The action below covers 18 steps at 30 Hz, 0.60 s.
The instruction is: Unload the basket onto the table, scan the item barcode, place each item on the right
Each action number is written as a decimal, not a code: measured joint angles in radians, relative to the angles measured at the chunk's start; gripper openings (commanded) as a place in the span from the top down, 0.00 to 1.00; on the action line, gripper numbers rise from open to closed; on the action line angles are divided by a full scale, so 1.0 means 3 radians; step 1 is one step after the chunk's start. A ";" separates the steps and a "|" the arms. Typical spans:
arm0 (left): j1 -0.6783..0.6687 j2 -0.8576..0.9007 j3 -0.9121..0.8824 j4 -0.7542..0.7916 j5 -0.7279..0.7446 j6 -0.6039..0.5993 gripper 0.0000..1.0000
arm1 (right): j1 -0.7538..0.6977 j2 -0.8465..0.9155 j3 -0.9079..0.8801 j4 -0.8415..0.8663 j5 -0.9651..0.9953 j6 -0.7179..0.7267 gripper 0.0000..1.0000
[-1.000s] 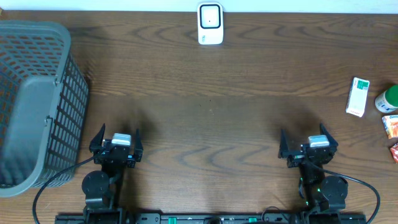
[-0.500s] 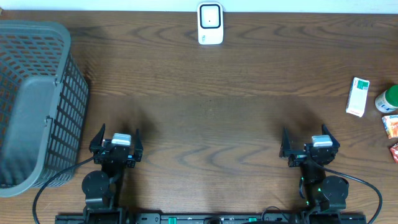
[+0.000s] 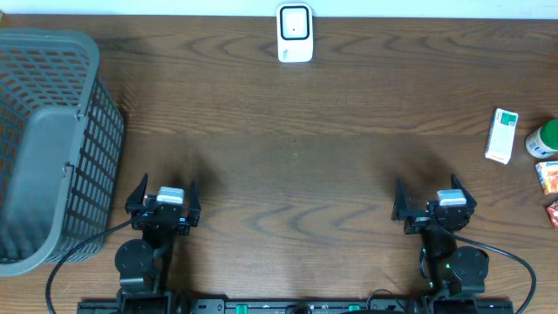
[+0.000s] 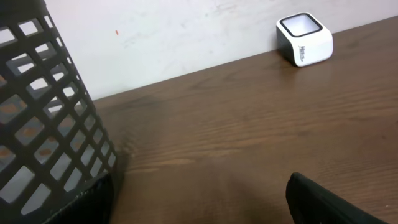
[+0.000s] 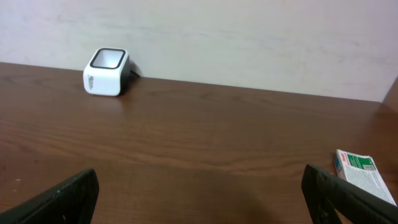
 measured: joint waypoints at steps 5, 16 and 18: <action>-0.0020 -0.0161 0.0001 -0.0013 -0.0024 -0.0361 0.13 | 0.0000 0.0000 0.0000 0.0000 0.0000 0.0000 0.01; -0.0102 -0.0182 0.0019 -0.0069 -0.0376 -0.1405 0.14 | 0.0000 0.0000 0.0000 0.0000 0.0000 0.0000 0.01; -0.0104 -0.0182 0.0019 -0.0069 -0.0380 -0.1404 0.14 | 0.0000 0.0000 0.0000 0.0000 0.0000 0.0000 0.01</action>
